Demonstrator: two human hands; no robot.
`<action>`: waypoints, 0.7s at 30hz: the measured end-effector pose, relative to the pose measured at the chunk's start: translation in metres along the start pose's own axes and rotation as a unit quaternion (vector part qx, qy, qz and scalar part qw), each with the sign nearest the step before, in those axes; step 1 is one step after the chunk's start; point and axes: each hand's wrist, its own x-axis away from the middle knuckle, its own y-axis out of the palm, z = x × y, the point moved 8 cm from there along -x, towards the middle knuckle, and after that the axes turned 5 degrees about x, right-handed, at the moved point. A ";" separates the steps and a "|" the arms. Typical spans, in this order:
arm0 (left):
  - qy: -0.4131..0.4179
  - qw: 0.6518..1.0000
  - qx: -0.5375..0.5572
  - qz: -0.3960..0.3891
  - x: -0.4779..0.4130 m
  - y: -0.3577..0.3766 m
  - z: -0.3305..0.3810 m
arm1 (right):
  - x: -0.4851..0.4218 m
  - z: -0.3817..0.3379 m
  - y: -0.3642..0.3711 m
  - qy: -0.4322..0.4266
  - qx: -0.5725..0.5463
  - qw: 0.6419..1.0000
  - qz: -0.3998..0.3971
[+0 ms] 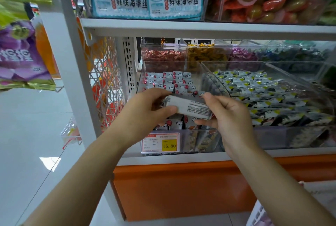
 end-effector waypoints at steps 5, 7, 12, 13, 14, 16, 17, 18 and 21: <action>-0.017 0.995 0.060 0.076 -0.004 -0.008 -0.002 | 0.005 0.002 0.025 -0.004 0.008 0.994 -0.112; -0.022 0.992 0.086 0.089 -0.005 -0.006 -0.002 | 0.006 -0.001 0.028 -0.025 0.042 0.992 -0.114; -0.002 0.990 0.011 0.139 -0.015 -0.010 -0.001 | -0.010 -0.021 -0.013 -0.069 0.031 0.996 0.051; 0.004 0.988 -0.034 0.149 -0.019 -0.013 -0.001 | -0.012 -0.025 -0.021 -0.084 0.049 0.992 0.075; 0.009 0.985 -0.084 0.152 -0.023 -0.014 -0.001 | -0.013 -0.028 -0.026 -0.098 0.069 0.989 0.092; 0.024 0.974 -0.196 0.114 -0.033 -0.004 0.001 | -0.013 -0.030 -0.032 -0.119 0.099 0.982 0.109; 0.026 0.965 -0.250 0.079 -0.039 0.004 0.000 | -0.014 -0.030 -0.033 -0.124 0.109 0.980 0.110; 0.021 0.954 -0.295 0.042 -0.045 0.013 -0.003 | -0.015 -0.029 -0.032 -0.126 0.118 0.979 0.108; -0.029 0.935 -0.349 -0.059 -0.056 0.035 -0.021 | -0.017 -0.025 -0.028 -0.119 0.138 0.978 0.098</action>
